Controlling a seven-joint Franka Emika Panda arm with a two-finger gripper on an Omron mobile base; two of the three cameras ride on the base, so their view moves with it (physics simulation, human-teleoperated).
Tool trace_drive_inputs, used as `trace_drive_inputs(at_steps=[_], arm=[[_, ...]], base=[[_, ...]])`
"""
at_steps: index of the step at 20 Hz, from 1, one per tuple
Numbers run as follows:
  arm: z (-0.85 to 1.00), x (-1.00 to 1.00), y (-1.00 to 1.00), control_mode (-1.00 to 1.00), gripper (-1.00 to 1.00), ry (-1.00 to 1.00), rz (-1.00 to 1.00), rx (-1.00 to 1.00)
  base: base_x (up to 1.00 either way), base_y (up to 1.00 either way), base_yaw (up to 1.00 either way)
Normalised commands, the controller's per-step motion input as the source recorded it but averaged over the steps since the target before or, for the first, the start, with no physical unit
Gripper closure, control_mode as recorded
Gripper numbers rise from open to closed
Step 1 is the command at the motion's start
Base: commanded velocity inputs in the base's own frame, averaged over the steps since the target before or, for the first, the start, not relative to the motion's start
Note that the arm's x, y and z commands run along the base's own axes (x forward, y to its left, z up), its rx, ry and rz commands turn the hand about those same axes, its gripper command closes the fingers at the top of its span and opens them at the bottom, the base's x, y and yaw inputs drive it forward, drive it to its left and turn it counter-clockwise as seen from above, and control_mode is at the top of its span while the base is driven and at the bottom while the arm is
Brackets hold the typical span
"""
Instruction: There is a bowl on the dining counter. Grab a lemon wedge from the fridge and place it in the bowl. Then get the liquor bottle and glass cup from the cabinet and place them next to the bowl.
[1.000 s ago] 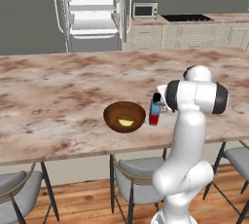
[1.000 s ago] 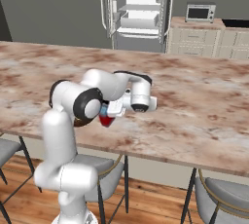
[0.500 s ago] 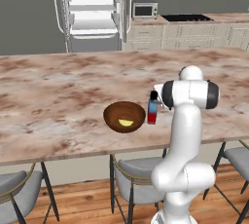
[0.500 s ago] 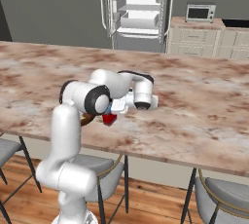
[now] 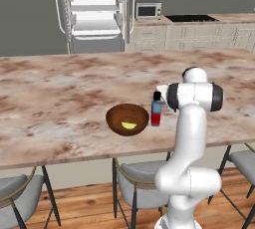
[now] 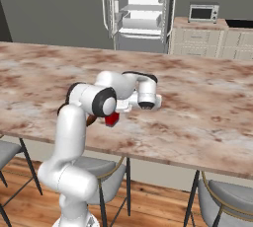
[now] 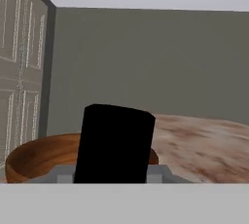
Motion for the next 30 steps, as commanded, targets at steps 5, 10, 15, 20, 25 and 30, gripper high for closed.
trace_drive_inputs(at_steps=[5, 10, 15, 20, 25, 30], arm=[[-0.1, -0.29, 0.0, -1.0, -1.0, -0.13, 0.01, 0.0], [0.2, -0.03, 0.0, -1.0, -1.0, -0.04, -0.04, 0.0], [0.52, 0.16, 0.0, -1.0, -1.0, 0.0, -0.05, 0.0], [0.56, -0.08, 0.0, -1.0, -1.0, 0.0, -0.03, 0.0], [0.44, -0.67, 0.0, -1.0, -1.0, -0.04, -0.07, 0.0], [0.46, -0.9, 0.0, -1.0, -1.0, -0.1, -0.1, 0.0]], base=[[0.0, 0.0, 0.0], [0.0, 0.0, 0.0], [0.0, 0.0, 0.0], [0.0, 0.0, 0.0], [0.0, 0.0, 0.0], [0.0, 0.0, 0.0]])
